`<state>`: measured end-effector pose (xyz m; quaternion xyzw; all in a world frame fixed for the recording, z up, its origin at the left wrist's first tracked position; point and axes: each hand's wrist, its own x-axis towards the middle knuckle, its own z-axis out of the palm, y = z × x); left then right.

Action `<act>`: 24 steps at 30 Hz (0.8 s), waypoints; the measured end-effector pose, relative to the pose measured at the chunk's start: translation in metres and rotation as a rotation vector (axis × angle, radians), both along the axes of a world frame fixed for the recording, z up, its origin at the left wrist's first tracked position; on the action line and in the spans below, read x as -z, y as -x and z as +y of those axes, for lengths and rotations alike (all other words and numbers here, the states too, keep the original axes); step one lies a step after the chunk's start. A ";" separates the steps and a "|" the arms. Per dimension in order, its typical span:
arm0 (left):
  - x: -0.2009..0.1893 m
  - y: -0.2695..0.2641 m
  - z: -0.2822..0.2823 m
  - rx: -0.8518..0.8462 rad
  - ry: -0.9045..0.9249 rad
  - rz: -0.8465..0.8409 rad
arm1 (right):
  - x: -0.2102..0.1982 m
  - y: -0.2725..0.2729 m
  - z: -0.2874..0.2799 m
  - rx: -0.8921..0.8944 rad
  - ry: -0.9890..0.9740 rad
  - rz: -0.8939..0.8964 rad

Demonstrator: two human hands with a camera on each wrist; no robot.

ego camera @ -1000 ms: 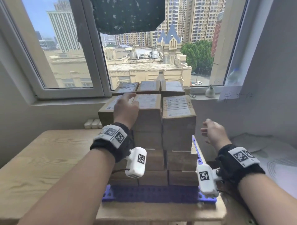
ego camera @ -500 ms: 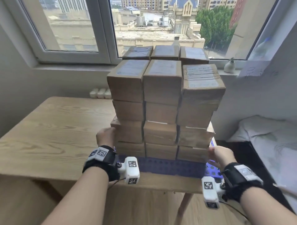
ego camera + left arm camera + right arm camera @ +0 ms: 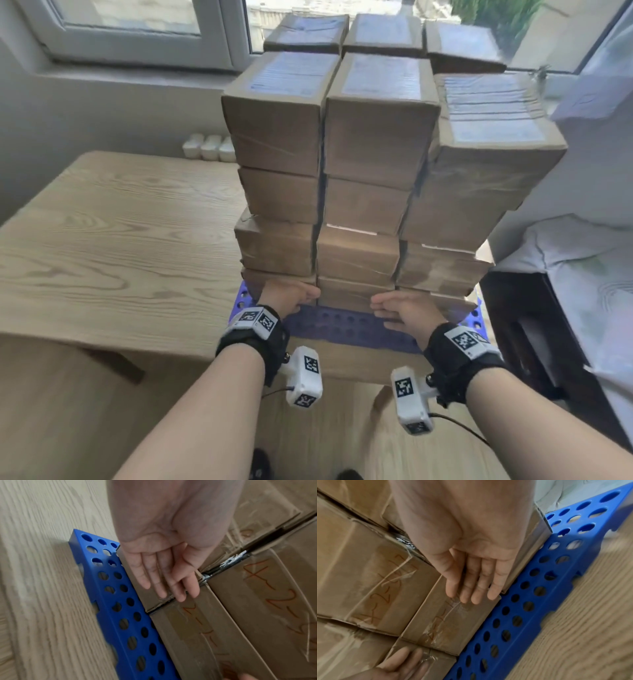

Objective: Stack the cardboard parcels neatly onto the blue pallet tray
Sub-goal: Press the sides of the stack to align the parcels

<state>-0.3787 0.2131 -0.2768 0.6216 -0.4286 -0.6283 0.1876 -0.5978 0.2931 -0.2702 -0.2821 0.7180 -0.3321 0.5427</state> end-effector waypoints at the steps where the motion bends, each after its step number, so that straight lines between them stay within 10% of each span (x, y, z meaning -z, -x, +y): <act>1: 0.000 0.000 0.000 0.010 0.013 -0.006 | 0.000 0.000 0.000 0.000 0.004 -0.004; 24: -0.067 0.035 0.011 0.264 0.158 0.113 | -0.048 0.000 -0.001 -0.035 0.121 -0.071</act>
